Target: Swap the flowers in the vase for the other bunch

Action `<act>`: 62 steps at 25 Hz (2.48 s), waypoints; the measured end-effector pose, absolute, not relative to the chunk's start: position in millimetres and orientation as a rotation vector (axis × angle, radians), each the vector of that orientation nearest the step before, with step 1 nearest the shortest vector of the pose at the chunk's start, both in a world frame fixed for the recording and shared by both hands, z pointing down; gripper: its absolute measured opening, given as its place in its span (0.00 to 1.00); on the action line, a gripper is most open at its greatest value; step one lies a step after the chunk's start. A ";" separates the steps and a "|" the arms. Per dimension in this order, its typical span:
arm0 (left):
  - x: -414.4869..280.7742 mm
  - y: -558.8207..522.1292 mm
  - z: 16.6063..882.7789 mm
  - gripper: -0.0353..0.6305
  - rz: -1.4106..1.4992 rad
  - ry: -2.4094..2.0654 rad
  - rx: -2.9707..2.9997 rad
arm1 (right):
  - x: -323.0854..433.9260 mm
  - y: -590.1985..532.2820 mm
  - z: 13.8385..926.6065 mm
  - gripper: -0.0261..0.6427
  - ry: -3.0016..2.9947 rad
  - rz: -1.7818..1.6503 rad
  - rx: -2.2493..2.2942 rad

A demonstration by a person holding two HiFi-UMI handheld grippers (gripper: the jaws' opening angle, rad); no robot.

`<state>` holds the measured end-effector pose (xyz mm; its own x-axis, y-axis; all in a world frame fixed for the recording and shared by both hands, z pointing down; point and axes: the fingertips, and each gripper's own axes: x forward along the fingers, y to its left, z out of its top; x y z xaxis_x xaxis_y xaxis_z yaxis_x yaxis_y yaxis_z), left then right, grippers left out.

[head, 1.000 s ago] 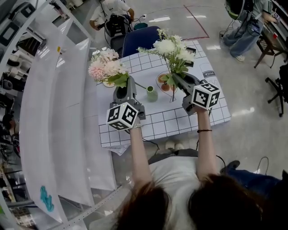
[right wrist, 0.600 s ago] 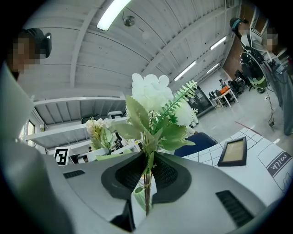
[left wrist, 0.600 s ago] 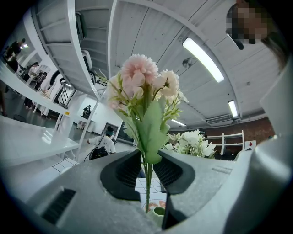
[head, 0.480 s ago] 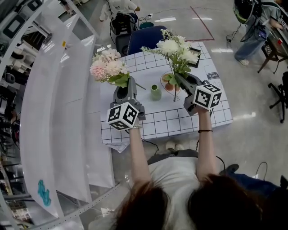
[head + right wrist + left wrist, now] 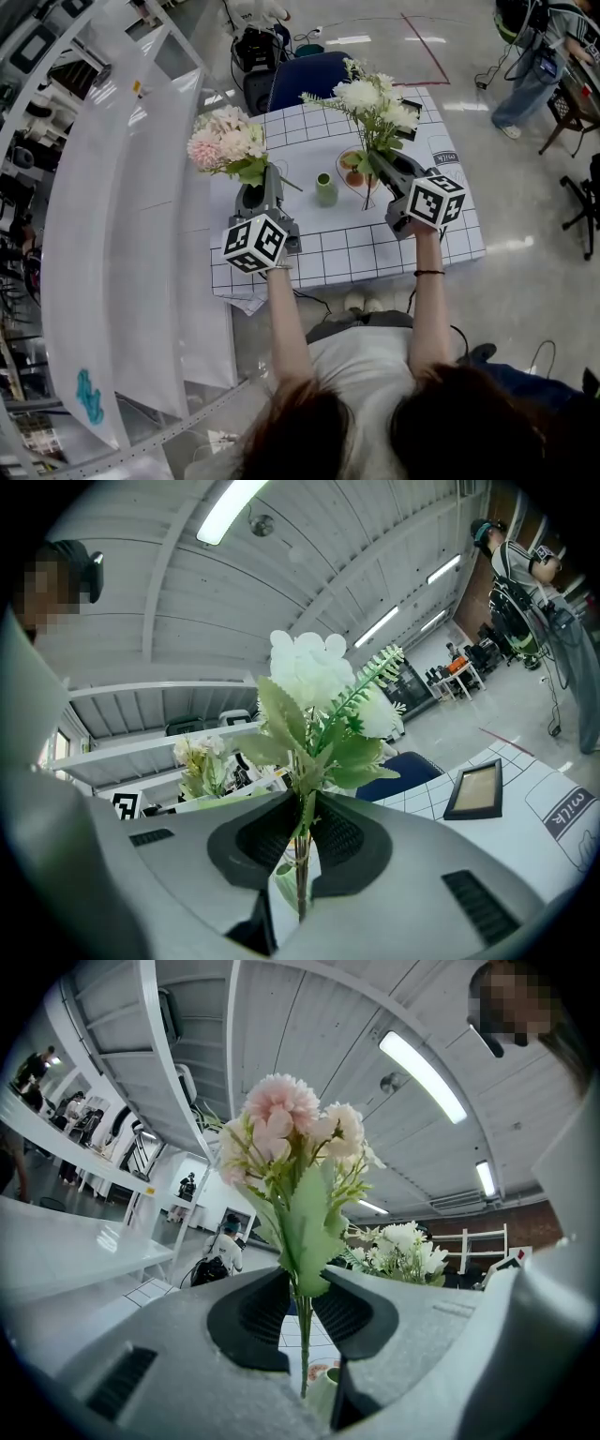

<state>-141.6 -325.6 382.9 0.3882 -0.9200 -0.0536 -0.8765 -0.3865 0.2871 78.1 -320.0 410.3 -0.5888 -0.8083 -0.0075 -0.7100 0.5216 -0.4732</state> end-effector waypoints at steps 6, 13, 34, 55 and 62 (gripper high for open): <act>-145.3 -321.8 384.6 0.17 -0.317 -1.606 2.415 | 79.0 -317.2 409.2 0.11 2.534 -0.627 -1.284; -147.0 -316.4 385.0 0.17 -0.318 -1.602 2.407 | 78.7 -313.6 406.7 0.11 2.535 -0.624 -1.278; -153.4 -286.0 393.9 0.17 -0.345 -1.603 2.353 | 89.5 -296.5 389.3 0.11 2.503 -0.540 -1.349; -167.3 -287.7 410.1 0.17 -0.322 -1.613 2.300 | 68.3 -318.5 370.7 0.11 2.463 -0.454 -1.336; -169.0 -288.7 414.3 0.17 -0.314 -1.617 2.289 | 65.0 -325.7 366.8 0.11 2.444 -0.435 -1.324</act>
<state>-169.0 -288.7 414.3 0.3351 -0.9422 0.0050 -0.8720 -0.3081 0.3805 65.0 -325.7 366.8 -0.5155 -0.8456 -0.1388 -0.7458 0.5225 -0.4131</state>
